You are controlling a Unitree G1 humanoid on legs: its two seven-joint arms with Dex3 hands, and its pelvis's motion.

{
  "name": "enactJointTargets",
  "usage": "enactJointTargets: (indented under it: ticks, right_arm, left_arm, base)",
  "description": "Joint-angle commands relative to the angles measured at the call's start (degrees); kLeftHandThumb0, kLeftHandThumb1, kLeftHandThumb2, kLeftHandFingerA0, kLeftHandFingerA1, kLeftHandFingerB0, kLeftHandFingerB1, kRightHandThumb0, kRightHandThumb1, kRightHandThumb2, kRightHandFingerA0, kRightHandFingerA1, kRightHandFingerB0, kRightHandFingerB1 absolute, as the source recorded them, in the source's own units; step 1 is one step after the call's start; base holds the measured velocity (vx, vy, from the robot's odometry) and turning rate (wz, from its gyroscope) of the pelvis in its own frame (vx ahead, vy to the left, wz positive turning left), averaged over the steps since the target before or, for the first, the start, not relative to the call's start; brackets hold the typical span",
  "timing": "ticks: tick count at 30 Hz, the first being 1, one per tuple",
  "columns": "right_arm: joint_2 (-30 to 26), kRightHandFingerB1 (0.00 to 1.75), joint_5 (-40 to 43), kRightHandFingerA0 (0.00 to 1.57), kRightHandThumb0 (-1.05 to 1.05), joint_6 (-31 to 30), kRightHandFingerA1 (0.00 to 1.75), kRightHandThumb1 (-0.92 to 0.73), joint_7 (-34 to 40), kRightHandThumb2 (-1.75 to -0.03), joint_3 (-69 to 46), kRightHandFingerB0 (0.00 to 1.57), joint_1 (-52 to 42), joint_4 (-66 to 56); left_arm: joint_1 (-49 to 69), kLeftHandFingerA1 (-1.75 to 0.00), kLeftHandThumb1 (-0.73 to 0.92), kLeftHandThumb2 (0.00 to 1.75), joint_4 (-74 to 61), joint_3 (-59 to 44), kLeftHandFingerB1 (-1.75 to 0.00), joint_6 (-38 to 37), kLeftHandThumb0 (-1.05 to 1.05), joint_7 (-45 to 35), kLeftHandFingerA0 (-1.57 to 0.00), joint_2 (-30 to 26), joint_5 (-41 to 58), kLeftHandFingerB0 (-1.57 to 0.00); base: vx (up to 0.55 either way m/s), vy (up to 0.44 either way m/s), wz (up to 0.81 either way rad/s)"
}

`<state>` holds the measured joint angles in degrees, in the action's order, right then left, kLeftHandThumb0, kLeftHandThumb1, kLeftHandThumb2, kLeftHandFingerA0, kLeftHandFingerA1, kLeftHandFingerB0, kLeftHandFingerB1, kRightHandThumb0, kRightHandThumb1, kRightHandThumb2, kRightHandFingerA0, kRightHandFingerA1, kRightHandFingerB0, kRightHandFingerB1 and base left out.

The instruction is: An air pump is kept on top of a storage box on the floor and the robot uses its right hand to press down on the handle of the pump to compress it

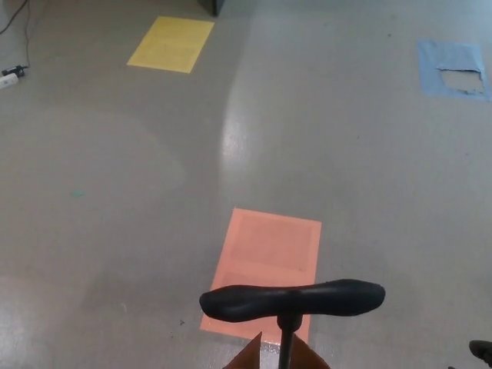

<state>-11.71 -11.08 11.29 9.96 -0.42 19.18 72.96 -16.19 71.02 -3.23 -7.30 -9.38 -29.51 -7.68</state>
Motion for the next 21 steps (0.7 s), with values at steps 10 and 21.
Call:
enactJointTargets:
  ticks: [10, 21]
  right_arm:
    - [1.7, 0.35, 8.5, 0.47, -0.61, 16.9, 0.42, -0.77, 3.9, -0.65, -10.7, 0.34, 3.3, -2.7]
    - [4.7, 0.37, 18.8, 0.47, -0.77, 24.3, 0.40, -0.70, -3.2, -0.72, -16.1, 0.42, -6.7, -46.4]
  left_arm:
    - [-0.8, -0.31, 0.85, 0.67, 1.7, -1.8, -0.29, -4.5, -0.54, -2.8, -0.20, -2.0, 1.4, -0.20]
    - [-2.0, -0.32, 0.87, 0.66, -2.3, -0.8, -0.28, -9.7, -0.60, -3.0, -0.22, -1.2, 0.5, -0.16]
  base:
    - [0.00, 0.000, 0.00]
    - [0.00, 0.000, 0.00]
